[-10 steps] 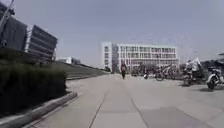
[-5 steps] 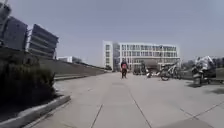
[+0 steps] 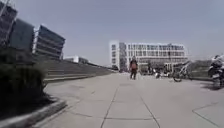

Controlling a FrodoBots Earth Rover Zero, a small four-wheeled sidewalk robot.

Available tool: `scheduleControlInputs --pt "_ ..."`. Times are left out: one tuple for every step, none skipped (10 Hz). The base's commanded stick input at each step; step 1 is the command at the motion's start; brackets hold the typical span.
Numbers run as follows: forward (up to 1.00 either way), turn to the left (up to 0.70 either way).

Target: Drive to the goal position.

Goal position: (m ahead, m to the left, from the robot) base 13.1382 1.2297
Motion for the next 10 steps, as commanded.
scheduleControlInputs --pt "1.0 0.0" --pt "1.0 0.0" --pt "1.0 0.0" --pt "1.0 0.0" --pt "1.0 0.0" --pt "1.0 0.0" --pt "1.0 0.0" --pt "1.0 0.0" --pt "1.0 0.0" --pt "1.0 0.0"
